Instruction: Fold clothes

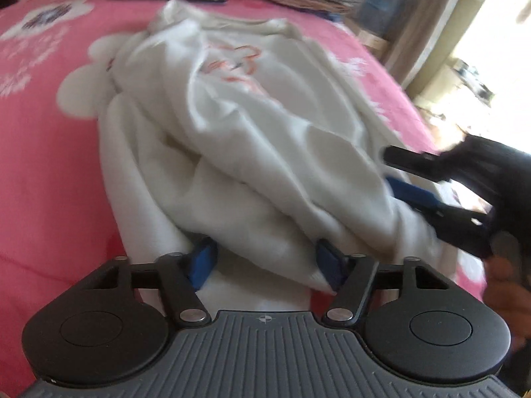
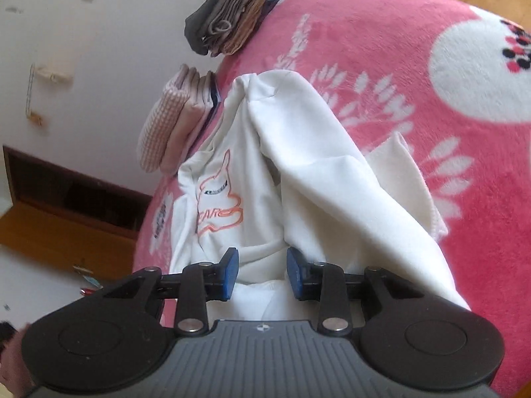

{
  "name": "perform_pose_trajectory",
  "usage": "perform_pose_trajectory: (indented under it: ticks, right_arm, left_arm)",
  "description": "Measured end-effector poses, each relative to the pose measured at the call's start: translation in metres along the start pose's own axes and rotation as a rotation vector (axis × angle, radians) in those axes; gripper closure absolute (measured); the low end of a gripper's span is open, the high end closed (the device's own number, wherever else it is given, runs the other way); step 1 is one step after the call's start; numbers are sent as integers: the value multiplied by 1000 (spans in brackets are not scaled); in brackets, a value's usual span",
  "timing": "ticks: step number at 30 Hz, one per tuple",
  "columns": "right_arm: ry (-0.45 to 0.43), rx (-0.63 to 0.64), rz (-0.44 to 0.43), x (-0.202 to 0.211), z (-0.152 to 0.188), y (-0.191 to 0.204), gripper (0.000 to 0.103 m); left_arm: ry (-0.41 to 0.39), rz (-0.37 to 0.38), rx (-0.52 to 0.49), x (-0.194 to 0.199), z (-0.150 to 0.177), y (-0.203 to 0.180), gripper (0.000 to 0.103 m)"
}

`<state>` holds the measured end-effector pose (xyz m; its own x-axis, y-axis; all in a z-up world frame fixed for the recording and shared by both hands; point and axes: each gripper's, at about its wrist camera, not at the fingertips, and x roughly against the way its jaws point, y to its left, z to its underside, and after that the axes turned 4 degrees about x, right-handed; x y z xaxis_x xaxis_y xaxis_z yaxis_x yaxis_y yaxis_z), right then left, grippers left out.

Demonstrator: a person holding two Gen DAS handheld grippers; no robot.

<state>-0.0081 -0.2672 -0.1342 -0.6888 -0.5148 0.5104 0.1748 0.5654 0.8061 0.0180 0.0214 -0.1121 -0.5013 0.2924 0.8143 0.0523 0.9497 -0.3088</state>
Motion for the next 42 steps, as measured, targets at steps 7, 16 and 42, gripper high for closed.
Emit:
perform_pose_trajectory:
  ticks: [7, 16, 42]
  right_arm:
    - [-1, -37, -26, 1, -1, -8, 69]
    - [3, -131, -69, 0, -4, -23, 68]
    - [1, -143, -67, -3, -5, -25, 67]
  left_arm:
    - [-80, 6, 62, 21, -1, -3, 89]
    - [-301, 17, 109, 102, -17, 7, 103]
    - [-293, 28, 171, 71, -50, 29, 102]
